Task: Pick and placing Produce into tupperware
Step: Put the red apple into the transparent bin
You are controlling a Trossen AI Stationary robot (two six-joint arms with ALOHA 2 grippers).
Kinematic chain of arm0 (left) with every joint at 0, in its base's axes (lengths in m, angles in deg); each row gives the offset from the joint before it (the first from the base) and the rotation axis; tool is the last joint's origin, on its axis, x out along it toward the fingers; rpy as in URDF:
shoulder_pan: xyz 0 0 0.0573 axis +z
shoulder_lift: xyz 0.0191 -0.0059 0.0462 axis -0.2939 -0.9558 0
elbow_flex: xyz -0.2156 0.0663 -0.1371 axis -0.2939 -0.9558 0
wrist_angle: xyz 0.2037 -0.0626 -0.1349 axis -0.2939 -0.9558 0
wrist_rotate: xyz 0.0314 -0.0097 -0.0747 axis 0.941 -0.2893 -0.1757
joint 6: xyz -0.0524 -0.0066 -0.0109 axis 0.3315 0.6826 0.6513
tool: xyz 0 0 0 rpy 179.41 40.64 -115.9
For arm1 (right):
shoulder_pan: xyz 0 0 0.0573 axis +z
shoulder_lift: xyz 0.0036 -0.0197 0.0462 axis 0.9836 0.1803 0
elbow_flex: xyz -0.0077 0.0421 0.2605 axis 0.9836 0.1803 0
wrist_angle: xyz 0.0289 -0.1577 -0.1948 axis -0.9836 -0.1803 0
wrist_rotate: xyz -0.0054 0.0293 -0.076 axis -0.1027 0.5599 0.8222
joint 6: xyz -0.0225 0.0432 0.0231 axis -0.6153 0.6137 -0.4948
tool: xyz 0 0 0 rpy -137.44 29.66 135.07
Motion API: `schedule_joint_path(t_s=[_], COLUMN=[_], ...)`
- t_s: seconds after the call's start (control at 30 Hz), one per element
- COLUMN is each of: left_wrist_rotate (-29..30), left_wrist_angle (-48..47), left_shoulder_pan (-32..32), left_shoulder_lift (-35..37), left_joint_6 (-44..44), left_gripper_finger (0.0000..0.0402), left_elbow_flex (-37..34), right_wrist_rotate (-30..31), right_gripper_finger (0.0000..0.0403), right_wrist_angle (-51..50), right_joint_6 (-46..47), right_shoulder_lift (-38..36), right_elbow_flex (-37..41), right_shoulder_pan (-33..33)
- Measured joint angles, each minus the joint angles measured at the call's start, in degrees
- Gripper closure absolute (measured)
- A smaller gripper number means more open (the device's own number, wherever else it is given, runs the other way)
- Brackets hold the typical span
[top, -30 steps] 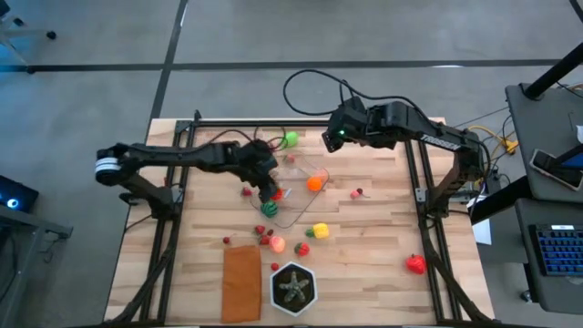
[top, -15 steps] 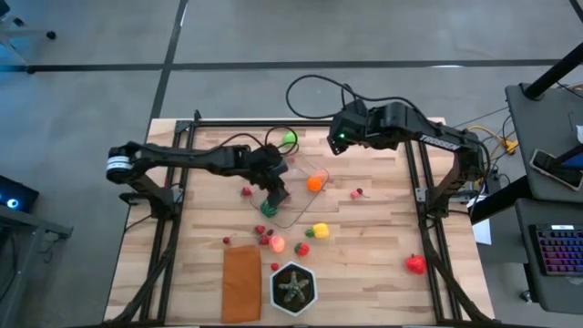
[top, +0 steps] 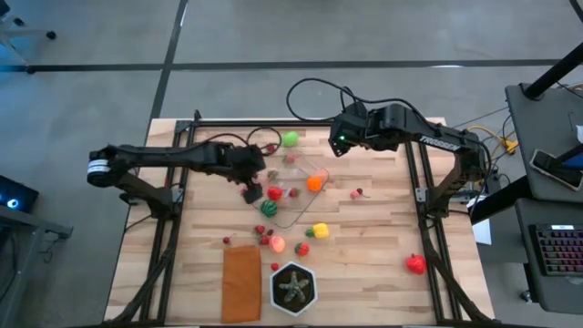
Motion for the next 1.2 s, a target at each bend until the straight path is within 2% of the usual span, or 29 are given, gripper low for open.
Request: schedule_joint_path(t_s=[0.07, 0.27, 0.33, 0.43, 0.53, 0.8, 0.93, 1.07, 1.2], left_wrist_rotate=[2.6, 3.0, 1.8, -2.1, -3.4, -3.5, -3.5, -3.5, -3.5], left_wrist_angle=[-1.9, -2.6, -2.4, -2.6, -3.8, -7.5, -9.4, -8.4, -6.1], left_shoulder_pan=[0.9, 6.1, 8.2, 10.6, 11.0, 11.0, 11.0, 11.0, 10.9], left_shoulder_lift=[1.6, 3.5, 4.0, 5.7, 7.6, 11.0, 12.6, 14.9, 17.3], left_joint_6=[0.1, 0.6, 2.4, 5.0, 4.7, 0.1, 0.1, 0.7, 2.2], left_gripper_finger=[0.0089, 0.0109, 0.0115, 0.0121, 0.0123, 0.0123, 0.0123, 0.0123, 0.0123], left_elbow_flex=[-0.8, -1.3, -1.0, -1.0, -1.2, -1.6, -2.7, -6.0, -10.2], right_wrist_rotate=[0.0, -1.5, -1.6, -6.2, -9.5, -9.7, -18.1, -22.1, -27.8], right_gripper_finger=[0.0035, 0.0035, 0.0035, 0.0035, 0.0035, 0.0035, 0.0035, 0.0035, 0.0035], right_wrist_angle=[0.0, 0.2, 0.2, 0.3, 0.4, -2.1, -2.2, -2.1, 2.2], right_joint_6=[0.2, 2.6, 2.6, 2.6, 2.0, 6.4, 2.3, 0.6, 0.2], right_shoulder_lift=[0.0, -0.1, -0.1, -0.1, 0.0, 1.3, 1.5, 0.8, -2.0], right_elbow_flex=[0.6, 0.9, 0.6, 0.5, 0.6, 1.4, 7.1, 16.3, 26.5], right_shoulder_pan=[0.0, 0.0, 0.3, 1.1, 2.4, 1.7, -0.7, -3.7, -6.6])
